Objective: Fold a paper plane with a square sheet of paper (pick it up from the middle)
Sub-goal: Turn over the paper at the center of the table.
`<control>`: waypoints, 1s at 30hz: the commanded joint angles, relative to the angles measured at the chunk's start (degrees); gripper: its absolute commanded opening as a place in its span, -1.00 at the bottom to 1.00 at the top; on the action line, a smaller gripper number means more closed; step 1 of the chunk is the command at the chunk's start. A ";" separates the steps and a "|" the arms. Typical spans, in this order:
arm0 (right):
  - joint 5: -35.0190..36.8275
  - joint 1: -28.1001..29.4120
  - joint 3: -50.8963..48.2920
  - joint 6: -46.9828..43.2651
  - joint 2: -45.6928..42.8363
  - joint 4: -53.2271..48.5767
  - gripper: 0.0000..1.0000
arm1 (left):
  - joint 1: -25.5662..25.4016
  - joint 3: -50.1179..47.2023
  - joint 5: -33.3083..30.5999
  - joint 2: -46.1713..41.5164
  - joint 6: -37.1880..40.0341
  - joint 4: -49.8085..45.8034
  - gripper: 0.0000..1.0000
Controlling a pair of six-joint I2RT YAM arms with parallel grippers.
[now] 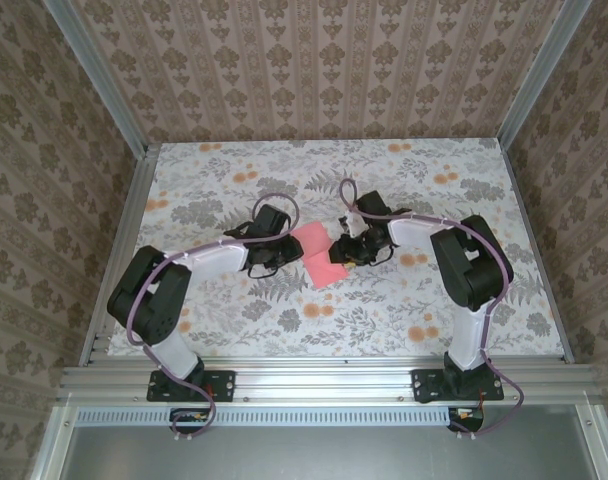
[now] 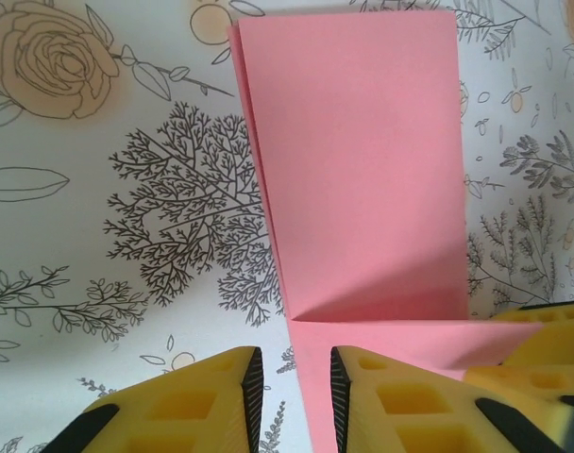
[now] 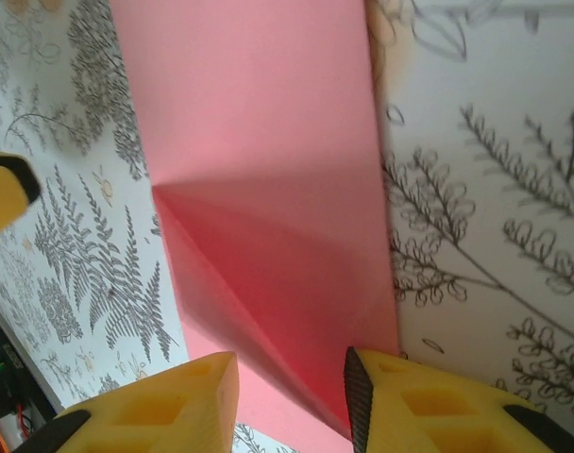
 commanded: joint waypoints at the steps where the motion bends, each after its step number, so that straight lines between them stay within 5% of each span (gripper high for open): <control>1: -1.53 1.17 -3.24 3.93 -2.61 1.94 -0.26 | 0.22 0.04 -0.24 -1.91 -0.26 -0.45 -0.43; 8: -3.81 3.76 -8.20 11.32 -7.68 9.46 -0.25 | -1.24 2.99 2.62 -0.54 2.17 -0.16 -0.47; 16: 8.02 2.89 -3.49 5.54 -7.13 -1.03 -0.14 | -3.19 6.95 4.50 5.48 1.96 -0.76 -0.58; 30: 9.03 2.88 1.55 3.01 -2.05 -1.98 -0.07 | -3.97 8.88 4.04 10.71 0.42 -1.13 -0.68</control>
